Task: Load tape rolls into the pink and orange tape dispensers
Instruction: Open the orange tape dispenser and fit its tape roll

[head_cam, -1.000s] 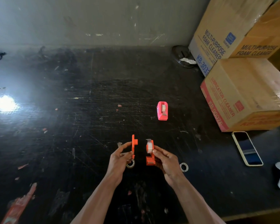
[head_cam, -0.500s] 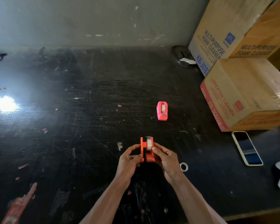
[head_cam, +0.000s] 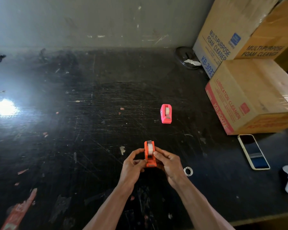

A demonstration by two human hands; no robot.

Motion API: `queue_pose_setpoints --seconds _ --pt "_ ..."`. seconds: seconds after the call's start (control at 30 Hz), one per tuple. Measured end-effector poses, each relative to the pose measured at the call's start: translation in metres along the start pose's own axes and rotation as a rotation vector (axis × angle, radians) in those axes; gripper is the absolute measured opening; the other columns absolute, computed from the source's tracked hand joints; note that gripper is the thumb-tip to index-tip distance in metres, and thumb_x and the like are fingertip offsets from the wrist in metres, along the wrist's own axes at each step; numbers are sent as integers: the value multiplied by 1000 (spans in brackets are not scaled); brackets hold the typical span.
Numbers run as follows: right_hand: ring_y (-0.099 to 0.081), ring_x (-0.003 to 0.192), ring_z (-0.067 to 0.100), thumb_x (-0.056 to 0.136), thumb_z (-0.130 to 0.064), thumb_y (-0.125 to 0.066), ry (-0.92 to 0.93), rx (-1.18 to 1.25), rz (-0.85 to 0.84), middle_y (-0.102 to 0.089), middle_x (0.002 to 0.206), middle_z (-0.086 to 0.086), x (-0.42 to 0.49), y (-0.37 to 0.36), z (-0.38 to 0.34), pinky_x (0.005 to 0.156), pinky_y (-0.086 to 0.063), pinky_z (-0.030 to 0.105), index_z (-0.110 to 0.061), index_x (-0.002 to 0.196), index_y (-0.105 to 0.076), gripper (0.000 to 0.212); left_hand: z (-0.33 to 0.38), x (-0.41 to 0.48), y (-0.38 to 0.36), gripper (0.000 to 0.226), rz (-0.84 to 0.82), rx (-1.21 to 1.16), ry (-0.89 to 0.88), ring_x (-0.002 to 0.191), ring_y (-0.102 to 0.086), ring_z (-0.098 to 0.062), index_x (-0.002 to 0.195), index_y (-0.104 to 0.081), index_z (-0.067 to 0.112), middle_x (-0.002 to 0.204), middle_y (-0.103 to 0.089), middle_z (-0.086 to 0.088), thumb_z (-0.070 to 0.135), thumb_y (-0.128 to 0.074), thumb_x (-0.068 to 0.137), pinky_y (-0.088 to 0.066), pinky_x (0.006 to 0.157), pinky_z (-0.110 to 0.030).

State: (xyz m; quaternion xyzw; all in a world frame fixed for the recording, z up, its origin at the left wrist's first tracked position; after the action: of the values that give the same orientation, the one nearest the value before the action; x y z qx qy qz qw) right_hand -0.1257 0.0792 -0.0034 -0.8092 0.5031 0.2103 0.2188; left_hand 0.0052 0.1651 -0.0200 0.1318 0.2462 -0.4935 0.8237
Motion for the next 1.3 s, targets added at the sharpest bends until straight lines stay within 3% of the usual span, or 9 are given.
queue_pose_setpoints --seconds 0.23,0.43,0.6,0.77,0.87,1.0,1.1,1.23,1.3 --pt "-78 94 13 98 -9 -63 24 -58 0 -82 100 -2 5 5 5 70 -61 23 -22 118 -72 25 -7 3 2 39 0 72 -34 94 -78 -13 133 -59 33 95 -82 2 12 -61 101 -58 98 -44" --pt "-77 99 13 99 -8 -62 -4 -152 25 -80 109 0 13 15 29 90 -60 34 -21 122 -72 28 -21 10 3 48 -21 308 -60 90 -76 -4 141 -59 31 101 -78 3 13 -67 97 -61 89 -27" --pt "-77 99 12 96 -6 -66 -7 -285 122 -80 109 0 22 27 55 94 -61 41 -16 123 -74 29 -29 7 -11 50 -136 435 -99 90 -72 8 142 -59 25 99 -77 9 4 -65 97 -55 79 -10" --pt "-76 96 10 93 -6 -71 32 -329 166 -78 103 -8 26 28 59 89 -62 34 -17 120 -75 30 -37 12 -13 51 -166 459 -78 94 -74 3 142 -59 28 104 -77 8 5 -63 97 -57 83 -14" --pt "-74 99 10 92 -6 -72 41 -376 179 -75 105 -7 27 27 56 92 -61 37 -18 119 -74 29 -37 11 -14 42 -180 407 -61 100 -74 -2 127 -61 43 104 -77 11 16 -69 95 -56 90 -20" --pt "-75 96 12 91 -4 -72 76 -453 170 -77 103 -2 30 24 52 87 -63 42 -37 103 -71 35 -41 11 -13 56 -159 376 -87 99 -73 -1 132 -48 48 105 -74 12 17 -74 92 -58 90 -21" --pt "-75 92 13 91 -4 -70 93 -515 131 -76 101 -1 34 22 48 85 -64 43 -40 112 -68 42 -45 13 -11 69 -159 390 -116 109 -70 -6 144 -41 46 113 -71 12 17 -75 91 -58 99 -30" --pt "-75 94 14 93 -2 -67 39 -558 67 -73 107 0 39 23 44 84 -65 39 -32 135 -61 52 -45 16 -8 78 -201 404 -144 108 -70 -4 146 -34 53 119 -69 10 23 -79 89 -58 92 -21" --pt "-74 98 14 93 -2 -67 30 -585 26 -73 112 1 41 24 40 85 -64 37 -30 140 -58 55 -47 19 -8 84 -224 405 -148 106 -71 -4 151 -34 50 121 -69 7 23 -81 87 -59 95 -25"
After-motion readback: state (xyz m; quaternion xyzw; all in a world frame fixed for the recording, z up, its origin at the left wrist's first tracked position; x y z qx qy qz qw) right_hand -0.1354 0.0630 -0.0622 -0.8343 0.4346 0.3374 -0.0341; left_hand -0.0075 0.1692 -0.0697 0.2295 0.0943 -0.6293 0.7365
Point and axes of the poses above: each hand's wrist, its own x-axis towards the middle knuckle, its own y-axis out of the back of the hand, z = x × y, the point moved 5 cm from there along x, towards the middle knuckle
